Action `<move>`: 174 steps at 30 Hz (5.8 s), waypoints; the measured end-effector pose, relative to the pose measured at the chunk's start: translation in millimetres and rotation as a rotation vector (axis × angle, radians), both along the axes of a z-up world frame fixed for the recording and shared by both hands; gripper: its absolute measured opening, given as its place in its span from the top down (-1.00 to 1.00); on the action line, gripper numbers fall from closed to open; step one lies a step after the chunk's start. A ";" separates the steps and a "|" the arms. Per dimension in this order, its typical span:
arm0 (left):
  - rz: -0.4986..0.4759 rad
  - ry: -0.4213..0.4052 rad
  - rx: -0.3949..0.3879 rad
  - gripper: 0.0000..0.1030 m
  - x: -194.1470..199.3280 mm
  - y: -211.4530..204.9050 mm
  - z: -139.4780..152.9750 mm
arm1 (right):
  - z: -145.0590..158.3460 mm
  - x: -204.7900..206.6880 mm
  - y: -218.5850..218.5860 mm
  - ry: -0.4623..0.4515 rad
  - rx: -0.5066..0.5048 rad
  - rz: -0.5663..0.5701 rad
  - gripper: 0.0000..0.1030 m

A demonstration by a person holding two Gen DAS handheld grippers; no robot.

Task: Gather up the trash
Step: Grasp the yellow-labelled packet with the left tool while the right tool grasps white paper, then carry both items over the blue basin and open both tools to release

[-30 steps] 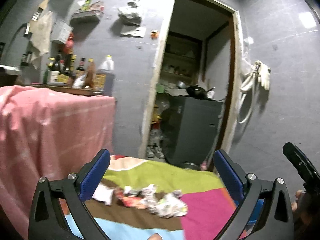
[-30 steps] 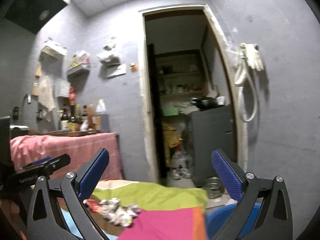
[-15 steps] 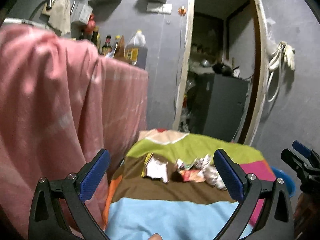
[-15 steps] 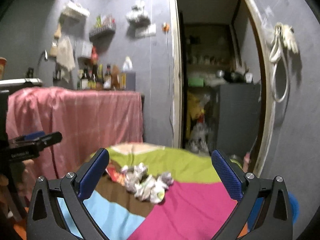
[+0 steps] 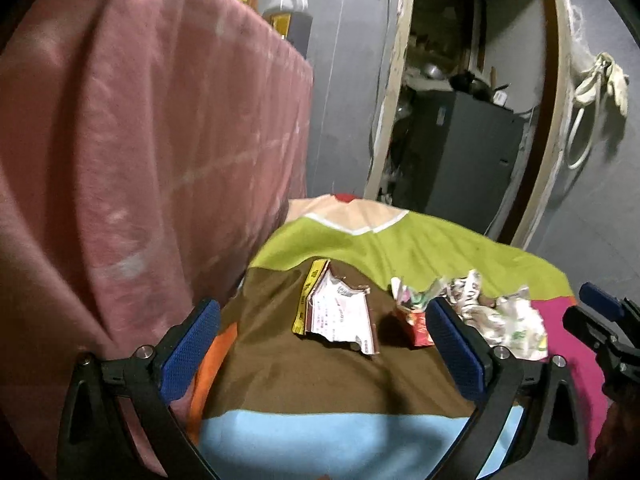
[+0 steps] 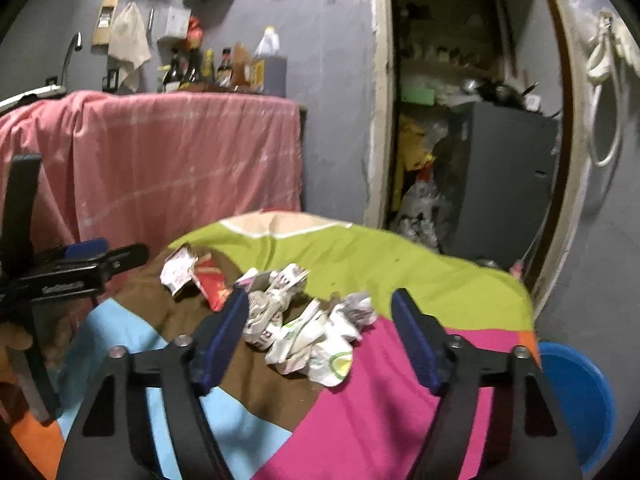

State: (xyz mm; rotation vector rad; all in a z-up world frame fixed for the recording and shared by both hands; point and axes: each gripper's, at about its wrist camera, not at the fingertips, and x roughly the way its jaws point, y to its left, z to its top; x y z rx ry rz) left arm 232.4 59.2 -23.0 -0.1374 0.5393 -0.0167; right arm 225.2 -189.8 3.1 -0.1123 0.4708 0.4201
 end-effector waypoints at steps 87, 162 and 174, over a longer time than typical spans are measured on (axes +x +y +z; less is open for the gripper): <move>-0.110 0.114 -0.148 0.65 -59.2 -28.0 7.9 | 6.6 -53.5 -46.8 0.020 0.212 0.155 0.87; -0.589 0.183 -0.085 0.52 57.3 -386.8 -17.4 | -26.4 -33.5 -308.5 -0.043 0.143 -0.508 0.71; -0.549 0.114 -0.130 0.39 41.4 -354.6 6.2 | 0.4 -41.5 -306.6 -0.091 0.161 -0.506 0.54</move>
